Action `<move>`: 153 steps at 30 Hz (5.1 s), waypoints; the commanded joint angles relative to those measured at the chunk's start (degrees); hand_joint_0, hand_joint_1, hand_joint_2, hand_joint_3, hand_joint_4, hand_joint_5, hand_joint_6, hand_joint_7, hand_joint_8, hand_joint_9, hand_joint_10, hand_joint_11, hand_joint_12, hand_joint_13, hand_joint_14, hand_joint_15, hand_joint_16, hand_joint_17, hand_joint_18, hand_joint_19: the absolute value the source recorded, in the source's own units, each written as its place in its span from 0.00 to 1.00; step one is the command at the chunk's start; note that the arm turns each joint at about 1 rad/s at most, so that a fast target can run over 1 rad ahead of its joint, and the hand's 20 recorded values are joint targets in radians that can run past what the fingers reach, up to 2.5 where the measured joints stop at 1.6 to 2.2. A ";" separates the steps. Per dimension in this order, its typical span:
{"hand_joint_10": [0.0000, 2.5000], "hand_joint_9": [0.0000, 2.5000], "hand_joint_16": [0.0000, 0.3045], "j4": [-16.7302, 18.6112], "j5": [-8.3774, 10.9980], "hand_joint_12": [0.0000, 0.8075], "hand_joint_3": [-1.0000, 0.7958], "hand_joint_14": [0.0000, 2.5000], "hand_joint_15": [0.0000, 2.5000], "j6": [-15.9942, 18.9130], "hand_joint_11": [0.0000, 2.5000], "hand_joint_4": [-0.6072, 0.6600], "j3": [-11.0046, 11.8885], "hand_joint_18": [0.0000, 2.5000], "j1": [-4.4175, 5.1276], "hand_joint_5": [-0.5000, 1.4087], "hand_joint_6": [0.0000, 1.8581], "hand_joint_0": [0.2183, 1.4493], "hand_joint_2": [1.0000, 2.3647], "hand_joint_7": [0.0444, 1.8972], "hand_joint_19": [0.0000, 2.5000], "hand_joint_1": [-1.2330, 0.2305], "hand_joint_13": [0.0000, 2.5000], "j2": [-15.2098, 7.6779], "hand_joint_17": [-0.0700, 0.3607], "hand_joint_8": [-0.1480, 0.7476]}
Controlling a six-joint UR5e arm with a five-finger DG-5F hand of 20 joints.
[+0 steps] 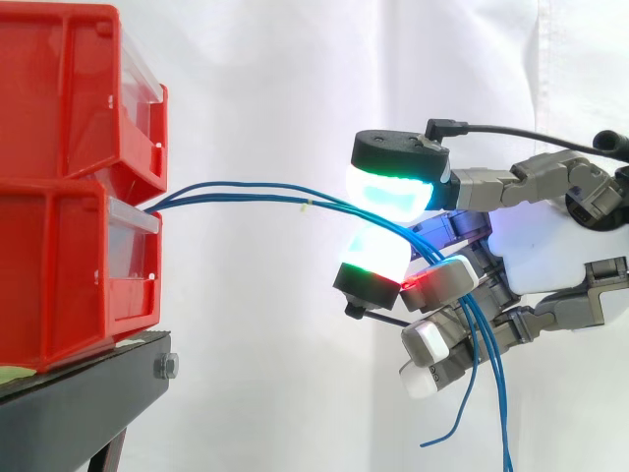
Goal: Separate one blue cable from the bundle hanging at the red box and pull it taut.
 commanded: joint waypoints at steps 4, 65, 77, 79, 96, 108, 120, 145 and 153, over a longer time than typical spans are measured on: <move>0.00 0.48 0.14 0.01 0.00 0.44 0.28 0.01 0.36 0.00 0.59 0.57 0.00 0.26 0.08 0.16 0.49 0.31 0.00 0.57 0.23 0.38 0.37 -0.06 0.39 0.44; 0.00 0.48 0.14 0.63 0.00 0.42 0.28 0.01 0.36 0.00 0.58 0.52 0.00 0.28 0.08 0.16 0.49 0.42 0.00 0.54 0.22 0.27 0.38 -0.06 0.38 0.42; 0.00 0.49 0.14 0.63 0.00 0.42 0.28 0.01 0.36 0.09 0.59 0.54 0.00 0.28 0.17 0.17 0.49 0.38 0.00 0.57 0.22 0.24 0.38 -0.06 0.38 0.42; 0.00 0.49 0.14 0.63 0.00 0.42 0.28 0.01 0.36 0.09 0.59 0.55 -0.08 0.28 0.17 0.17 0.49 0.36 0.00 0.57 0.22 0.24 0.38 -0.06 0.38 0.42; 0.06 0.48 0.16 0.63 0.00 0.47 0.28 0.01 0.36 0.35 0.54 0.57 0.00 0.28 0.26 0.16 0.49 0.22 0.00 0.55 0.23 0.37 0.38 -0.06 0.42 0.46; 0.00 0.49 0.14 0.89 0.00 0.43 0.28 0.01 0.36 0.26 0.59 0.55 -0.08 0.28 0.26 0.16 0.48 0.37 0.00 0.56 0.23 0.31 0.38 -0.06 0.39 0.43; 0.00 0.48 0.14 0.80 0.00 0.42 0.28 0.01 0.36 0.35 0.58 0.52 -0.08 0.27 0.34 0.17 0.48 0.40 0.00 0.56 0.22 0.24 0.37 -0.06 0.38 0.41; 0.00 0.43 0.14 0.45 0.00 0.41 0.28 0.01 0.28 0.53 0.54 0.50 -0.08 0.23 0.34 0.17 0.48 0.45 0.00 0.58 0.19 0.18 0.30 -0.06 0.38 0.38; 0.00 0.41 0.14 0.10 0.00 0.42 0.28 0.01 0.26 0.53 0.52 0.49 -0.08 0.22 0.43 0.16 0.48 0.43 0.00 0.57 0.18 0.16 0.29 -0.06 0.38 0.39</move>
